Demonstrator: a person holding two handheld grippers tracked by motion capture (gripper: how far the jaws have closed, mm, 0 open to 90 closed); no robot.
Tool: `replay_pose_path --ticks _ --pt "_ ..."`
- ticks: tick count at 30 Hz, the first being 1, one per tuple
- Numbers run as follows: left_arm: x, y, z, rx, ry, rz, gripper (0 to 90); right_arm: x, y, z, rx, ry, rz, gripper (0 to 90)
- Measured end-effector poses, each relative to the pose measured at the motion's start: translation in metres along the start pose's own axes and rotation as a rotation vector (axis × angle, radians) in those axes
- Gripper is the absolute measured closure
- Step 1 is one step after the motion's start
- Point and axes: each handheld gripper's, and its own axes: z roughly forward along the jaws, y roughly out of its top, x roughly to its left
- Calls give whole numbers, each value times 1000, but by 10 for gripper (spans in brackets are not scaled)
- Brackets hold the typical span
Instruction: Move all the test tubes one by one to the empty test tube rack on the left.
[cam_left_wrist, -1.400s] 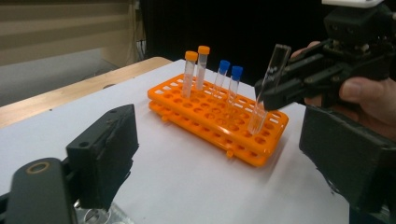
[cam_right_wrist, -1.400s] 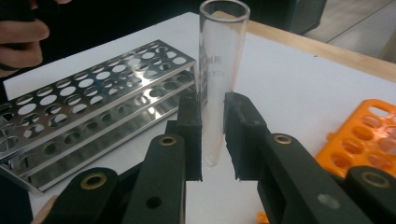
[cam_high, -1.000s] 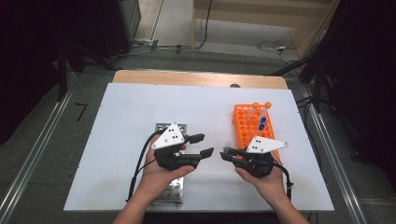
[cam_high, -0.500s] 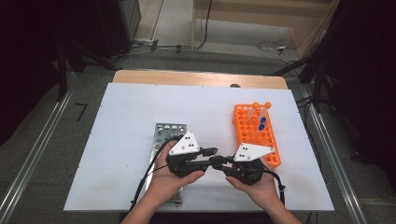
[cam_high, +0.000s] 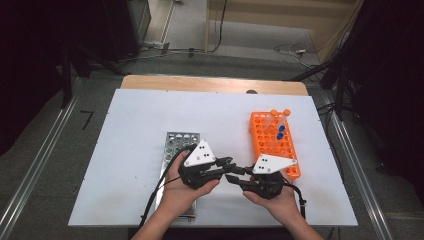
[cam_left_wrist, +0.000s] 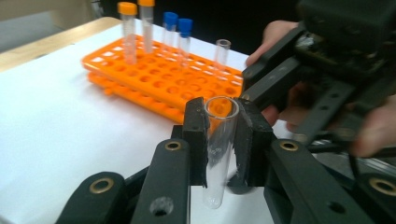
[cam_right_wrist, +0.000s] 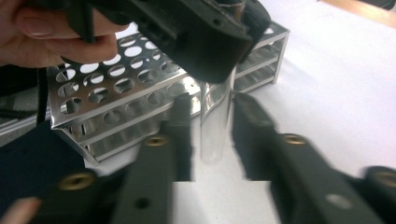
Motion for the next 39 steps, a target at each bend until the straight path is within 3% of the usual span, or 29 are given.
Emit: replay_pose_path --ticks 10,15,19,25,33,39 --pt "20 4 -16 -42 66 -33 765 -17 -11 -34 -61 -46 31 252" --pt "34 6 -25 -61 105 -58 765 -23 -24 -50 -60 -70 44 109" --pt "43 7 -30 -69 130 -68 765 -29 -33 -62 -63 -54 64 0" --pt "66 15 -43 -95 206 -80 765 -40 -41 -69 -68 -13 96 0" --pt "89 13 -46 -112 277 -112 765 -49 -47 -74 -55 -35 99 0" --pt "103 7 -37 -94 332 -122 765 -56 -52 -80 -58 -55 107 0"
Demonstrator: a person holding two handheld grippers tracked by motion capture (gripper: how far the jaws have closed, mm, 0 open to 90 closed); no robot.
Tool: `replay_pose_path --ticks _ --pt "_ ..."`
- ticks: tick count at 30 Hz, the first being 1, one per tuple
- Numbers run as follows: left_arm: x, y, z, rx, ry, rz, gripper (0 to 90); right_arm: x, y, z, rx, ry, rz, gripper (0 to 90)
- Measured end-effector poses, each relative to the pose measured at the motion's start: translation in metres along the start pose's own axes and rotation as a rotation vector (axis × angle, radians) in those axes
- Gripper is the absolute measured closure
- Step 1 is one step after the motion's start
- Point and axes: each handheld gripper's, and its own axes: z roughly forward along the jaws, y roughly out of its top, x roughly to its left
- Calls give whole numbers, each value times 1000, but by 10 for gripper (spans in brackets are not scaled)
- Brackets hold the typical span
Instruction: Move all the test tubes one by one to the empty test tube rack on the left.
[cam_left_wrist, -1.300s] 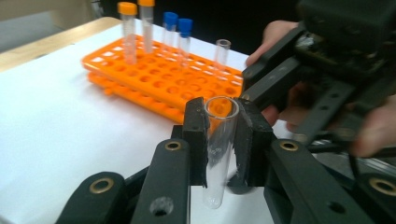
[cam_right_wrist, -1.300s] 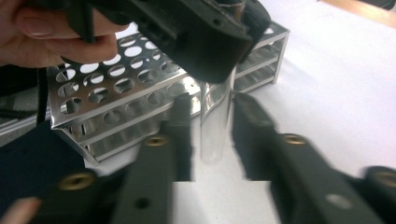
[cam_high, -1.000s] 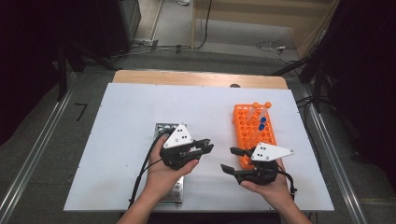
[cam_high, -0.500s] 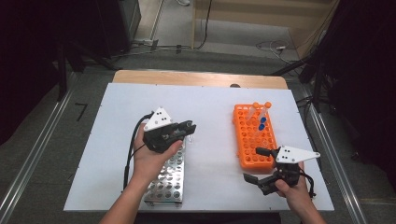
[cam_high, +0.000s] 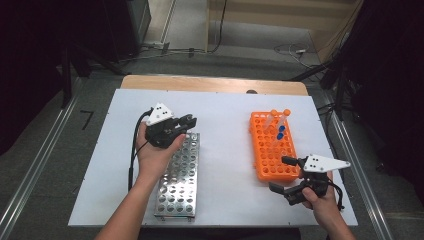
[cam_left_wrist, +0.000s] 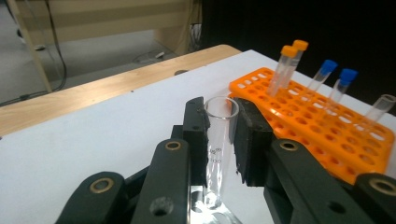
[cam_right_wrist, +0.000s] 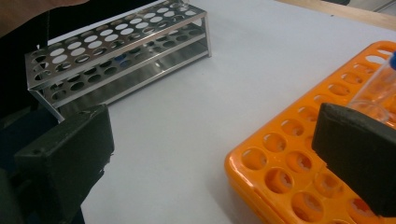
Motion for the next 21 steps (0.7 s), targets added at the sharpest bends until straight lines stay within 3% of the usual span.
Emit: replay_pose_path --ticks 10,21 --pt "3 -10 17 55 20 14 764 -4 -3 -1 13 -16 -10 0" --pt "0 -19 28 131 24 24 764 -13 -5 -9 -5 -27 22 0"
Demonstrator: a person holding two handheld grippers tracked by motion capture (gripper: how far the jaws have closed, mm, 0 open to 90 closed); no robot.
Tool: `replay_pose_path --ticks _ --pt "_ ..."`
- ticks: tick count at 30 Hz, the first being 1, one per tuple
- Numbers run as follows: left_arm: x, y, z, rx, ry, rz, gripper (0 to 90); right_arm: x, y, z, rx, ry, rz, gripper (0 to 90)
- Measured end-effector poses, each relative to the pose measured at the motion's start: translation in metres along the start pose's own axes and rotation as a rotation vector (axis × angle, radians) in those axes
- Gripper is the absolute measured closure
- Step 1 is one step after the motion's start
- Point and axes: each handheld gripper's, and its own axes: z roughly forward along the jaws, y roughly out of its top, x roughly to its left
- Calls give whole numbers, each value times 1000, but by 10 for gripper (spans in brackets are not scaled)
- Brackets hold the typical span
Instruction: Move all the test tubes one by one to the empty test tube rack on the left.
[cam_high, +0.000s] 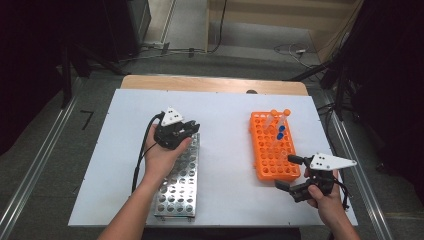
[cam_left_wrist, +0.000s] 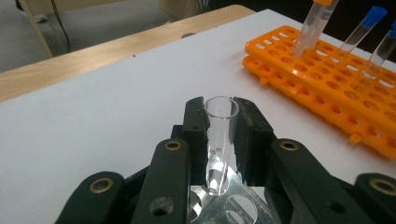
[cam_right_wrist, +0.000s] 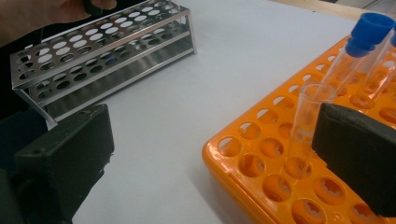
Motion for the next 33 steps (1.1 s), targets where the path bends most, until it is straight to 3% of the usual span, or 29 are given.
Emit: replay_pose_path --ticks 7,13,17,20,24,33 --pt "1 -4 3 48 -2 -7 761 -4 0 -3 -18 -20 21 0" --pt "2 -5 3 56 -20 -25 740 -8 -1 -4 -25 -37 31 0" --pt "3 -3 -2 24 -33 -56 604 -10 0 -3 -21 -51 40 0" --pt "3 -3 -13 -40 -66 -99 469 -13 0 -3 -21 -65 50 0" --pt "0 -5 -23 -72 -80 -107 302 -17 -1 -3 -27 -83 66 0" --pt "-14 -15 -60 -156 -132 -97 92 -25 -2 0 -15 -111 88 0"
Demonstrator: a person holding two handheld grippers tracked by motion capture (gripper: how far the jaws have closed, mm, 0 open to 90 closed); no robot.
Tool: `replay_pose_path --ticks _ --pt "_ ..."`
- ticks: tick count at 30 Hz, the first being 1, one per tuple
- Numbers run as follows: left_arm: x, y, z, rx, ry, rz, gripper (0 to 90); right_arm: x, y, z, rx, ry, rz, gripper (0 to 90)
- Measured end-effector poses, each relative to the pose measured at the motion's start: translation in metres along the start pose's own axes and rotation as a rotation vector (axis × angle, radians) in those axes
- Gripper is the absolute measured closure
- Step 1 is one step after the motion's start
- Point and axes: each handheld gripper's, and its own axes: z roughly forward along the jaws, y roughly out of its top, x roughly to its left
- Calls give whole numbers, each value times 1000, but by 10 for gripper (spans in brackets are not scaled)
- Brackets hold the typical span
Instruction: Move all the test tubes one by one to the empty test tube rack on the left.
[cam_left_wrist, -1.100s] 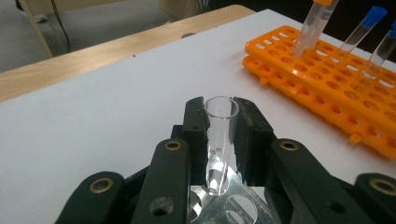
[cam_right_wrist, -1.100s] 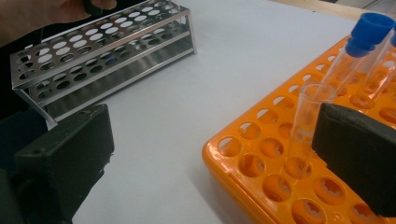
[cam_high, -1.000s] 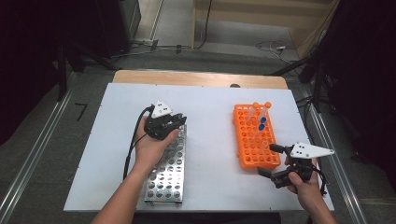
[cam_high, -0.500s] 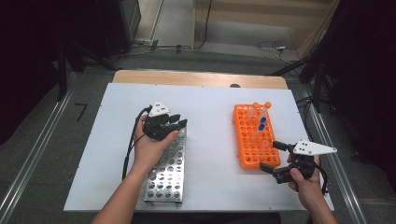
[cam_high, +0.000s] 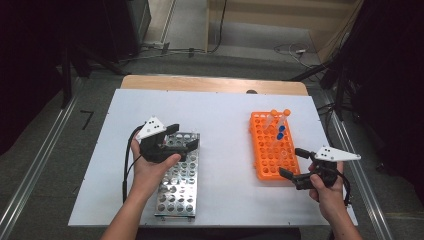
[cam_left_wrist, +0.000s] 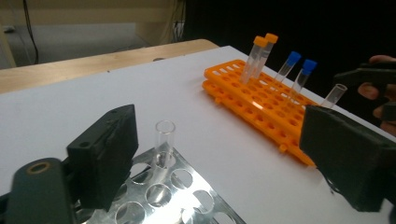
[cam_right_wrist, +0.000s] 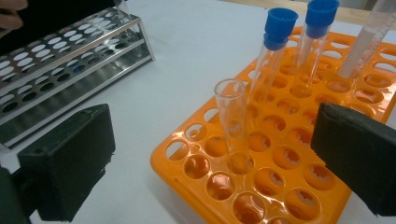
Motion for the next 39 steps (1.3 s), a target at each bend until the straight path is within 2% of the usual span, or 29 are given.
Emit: replay_pose_path --ticks 5,8,11,16,18,24,27,31,33,39 --pt "-10 -6 -10 -9 -17 3 7 -4 -1 4 9 -14 11 18" --pt "-14 -9 -14 -7 -20 13 0 -7 -1 7 17 -20 19 32" --pt "-21 -15 -19 -12 -47 21 0 -9 -2 9 30 -25 25 55" --pt "-23 -19 -18 -6 -50 15 0 -15 -4 13 57 -18 60 158" --pt "-24 -20 -17 -6 -52 13 0 -17 -4 14 60 -18 64 226" --pt "-24 -23 -12 17 -55 14 0 -12 -8 19 87 -18 33 432" --pt "-25 -24 -11 22 -58 11 0 -7 -10 23 108 -26 0 523" --pt "-26 -23 -10 21 -56 13 0 -3 -12 25 123 -48 -24 566" --pt "-27 -23 -10 27 -57 18 0 -2 -14 27 132 -86 -39 603" --pt "-27 -23 -9 28 -57 17 0 -1 -17 28 117 -113 -54 692"
